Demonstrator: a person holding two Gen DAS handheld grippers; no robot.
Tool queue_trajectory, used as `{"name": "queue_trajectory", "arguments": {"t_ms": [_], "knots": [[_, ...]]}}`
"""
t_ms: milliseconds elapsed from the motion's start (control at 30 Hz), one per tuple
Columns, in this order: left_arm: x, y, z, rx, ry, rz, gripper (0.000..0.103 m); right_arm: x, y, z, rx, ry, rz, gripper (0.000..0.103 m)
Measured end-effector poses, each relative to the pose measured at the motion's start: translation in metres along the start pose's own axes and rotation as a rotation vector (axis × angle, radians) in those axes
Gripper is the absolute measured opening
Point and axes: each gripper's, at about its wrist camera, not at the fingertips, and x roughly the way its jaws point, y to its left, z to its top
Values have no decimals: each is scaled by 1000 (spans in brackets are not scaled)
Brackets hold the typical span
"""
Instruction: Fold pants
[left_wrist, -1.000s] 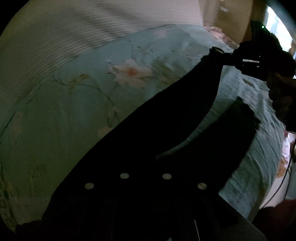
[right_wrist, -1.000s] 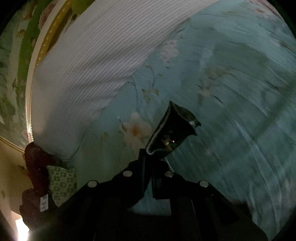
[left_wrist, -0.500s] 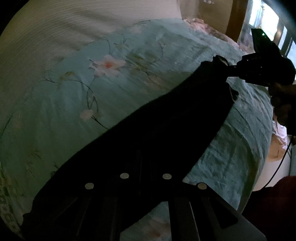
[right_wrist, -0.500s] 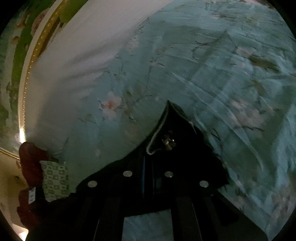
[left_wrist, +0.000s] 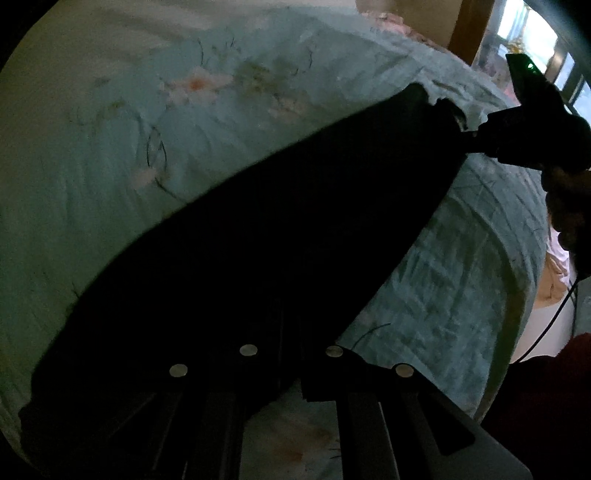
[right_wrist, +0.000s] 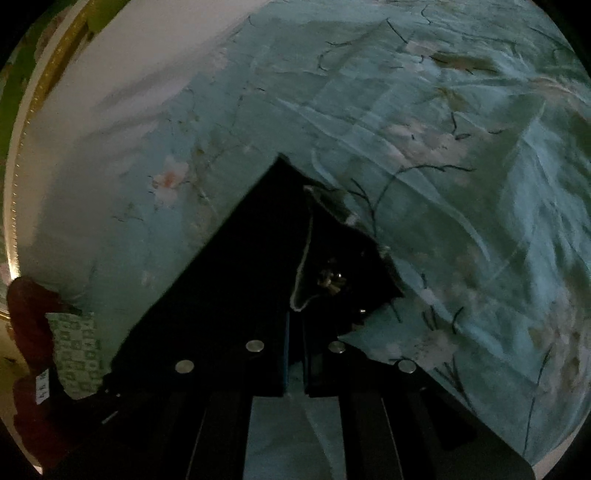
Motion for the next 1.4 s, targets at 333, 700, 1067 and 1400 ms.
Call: {"name": "queue_trajectory", "arguments": {"t_ms": [333,700,1067,1400], "knots": [[-20,28,-21,-260,-5,-22,36,-27,16,-1,-61,-45,-51,48],[-62,91,-98,-680,-28,7,57,-29,92,-39,-417,-46,40,55],[-86,171,-171,-1049,-74,60,68,22,184,-99,-770,131,207,55],[-84,213,-196,-1229,-102,48,71,58,240,-152,-1037,255,282,55]]}}
